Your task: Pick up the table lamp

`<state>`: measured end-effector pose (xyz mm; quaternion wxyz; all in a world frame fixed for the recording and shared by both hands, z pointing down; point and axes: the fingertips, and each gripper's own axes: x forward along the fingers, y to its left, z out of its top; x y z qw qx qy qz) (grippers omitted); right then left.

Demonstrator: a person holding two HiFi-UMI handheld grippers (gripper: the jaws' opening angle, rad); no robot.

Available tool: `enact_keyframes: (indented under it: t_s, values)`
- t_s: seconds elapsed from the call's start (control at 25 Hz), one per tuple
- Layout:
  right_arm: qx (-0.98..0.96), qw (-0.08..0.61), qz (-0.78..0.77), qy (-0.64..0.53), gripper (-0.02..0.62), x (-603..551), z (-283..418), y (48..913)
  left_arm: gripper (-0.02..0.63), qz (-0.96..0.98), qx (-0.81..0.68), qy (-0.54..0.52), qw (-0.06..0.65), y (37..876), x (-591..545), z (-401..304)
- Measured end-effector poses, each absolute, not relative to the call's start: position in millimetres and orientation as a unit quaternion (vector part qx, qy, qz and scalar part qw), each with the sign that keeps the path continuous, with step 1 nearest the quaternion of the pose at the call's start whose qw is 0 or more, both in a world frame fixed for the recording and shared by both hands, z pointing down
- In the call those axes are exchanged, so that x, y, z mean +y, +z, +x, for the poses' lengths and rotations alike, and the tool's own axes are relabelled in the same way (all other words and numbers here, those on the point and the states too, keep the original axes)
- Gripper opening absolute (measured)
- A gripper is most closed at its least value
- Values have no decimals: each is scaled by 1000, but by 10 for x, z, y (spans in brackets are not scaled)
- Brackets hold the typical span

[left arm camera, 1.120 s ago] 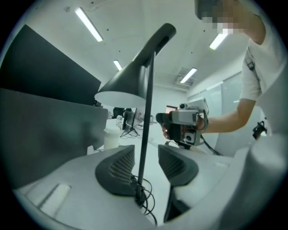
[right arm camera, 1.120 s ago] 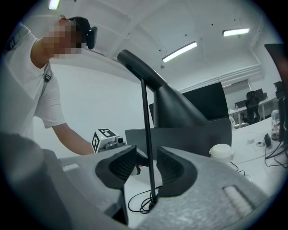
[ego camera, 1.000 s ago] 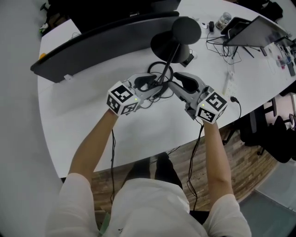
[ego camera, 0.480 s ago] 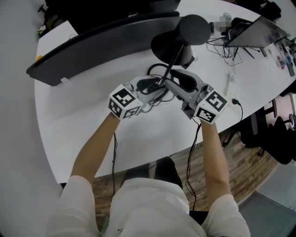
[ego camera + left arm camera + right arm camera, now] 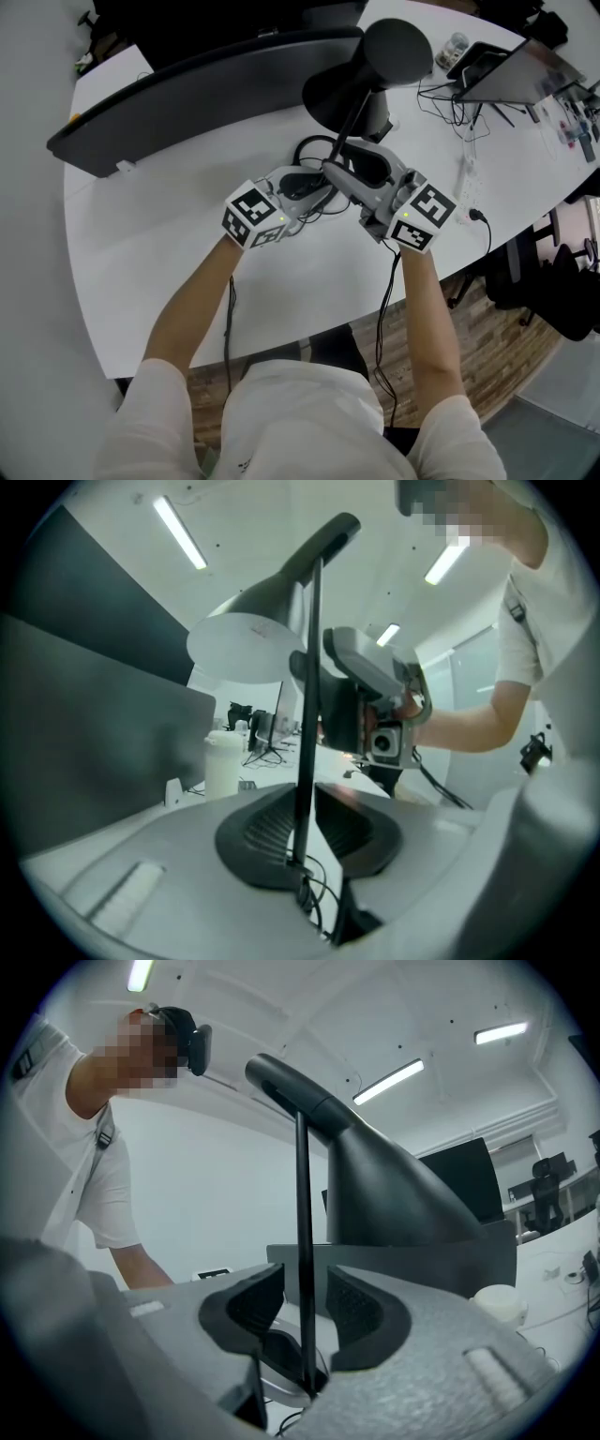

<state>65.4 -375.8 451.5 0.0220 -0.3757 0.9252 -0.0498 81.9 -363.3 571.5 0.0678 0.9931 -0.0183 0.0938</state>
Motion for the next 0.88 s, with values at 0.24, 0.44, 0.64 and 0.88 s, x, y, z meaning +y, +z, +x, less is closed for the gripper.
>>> enact_keyframes:
  t_s: [0.24,0.44,0.64,0.88]
  values:
    - [929,32,-366,-52,138,-3776,615,4535,52,993,-19,93,68,5787,-3637,818]
    - [932,38,-358,-51,133,-3775,583,4506,55,993,-24,88,82,5856,-3640,814]
    - [932,38,-356,-48,133,-3768,607,4502,49,990,-28,121,70,6121,-3609,805]
    - [934,39,-352,-45,132,-3770,612,4492,51,990,-34,117,68,6162,-3618,808]
